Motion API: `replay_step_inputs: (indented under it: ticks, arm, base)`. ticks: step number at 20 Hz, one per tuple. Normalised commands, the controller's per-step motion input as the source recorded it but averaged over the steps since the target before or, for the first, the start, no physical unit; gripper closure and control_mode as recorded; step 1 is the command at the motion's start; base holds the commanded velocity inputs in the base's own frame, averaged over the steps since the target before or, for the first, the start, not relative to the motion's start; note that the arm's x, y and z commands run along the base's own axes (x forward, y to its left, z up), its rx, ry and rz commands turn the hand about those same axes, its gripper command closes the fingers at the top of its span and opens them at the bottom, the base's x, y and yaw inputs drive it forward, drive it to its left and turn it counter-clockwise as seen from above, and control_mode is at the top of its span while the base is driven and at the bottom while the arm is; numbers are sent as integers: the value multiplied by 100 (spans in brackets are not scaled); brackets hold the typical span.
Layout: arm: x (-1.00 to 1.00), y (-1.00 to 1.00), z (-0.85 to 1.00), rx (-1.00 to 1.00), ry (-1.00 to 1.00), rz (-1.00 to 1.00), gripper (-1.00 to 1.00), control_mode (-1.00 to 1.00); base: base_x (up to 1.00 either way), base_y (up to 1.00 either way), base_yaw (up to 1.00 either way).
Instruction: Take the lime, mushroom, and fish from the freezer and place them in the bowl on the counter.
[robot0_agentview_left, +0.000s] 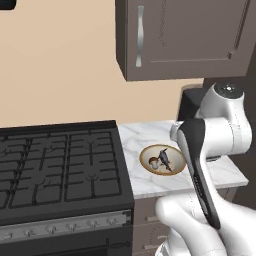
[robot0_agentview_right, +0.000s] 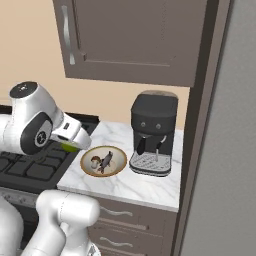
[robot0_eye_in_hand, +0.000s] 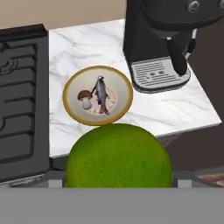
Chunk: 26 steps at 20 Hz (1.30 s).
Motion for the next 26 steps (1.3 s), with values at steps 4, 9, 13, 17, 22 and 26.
replay_step_inputs:
  ticks: [4,9,13,17,22,26]
  arm:
    - [75,-3,-82,0,10,0,100,-100]
    - [84,-3,-76,0,10,0,100,-100]
    - [80,-24,-75,0,2,0,100,-100]
    - [81,-22,-62,1,7,0,100,-100]
    - [67,-26,-61,1,5,0,100,-100]
    - [51,-13,-41,1,6,0,100,-100]
  base:
    - [0,0,0]
    - [0,0,0]
    - [0,0,0]
    - [0,0,0]
    - [0,0,0]
    - [0,0,0]
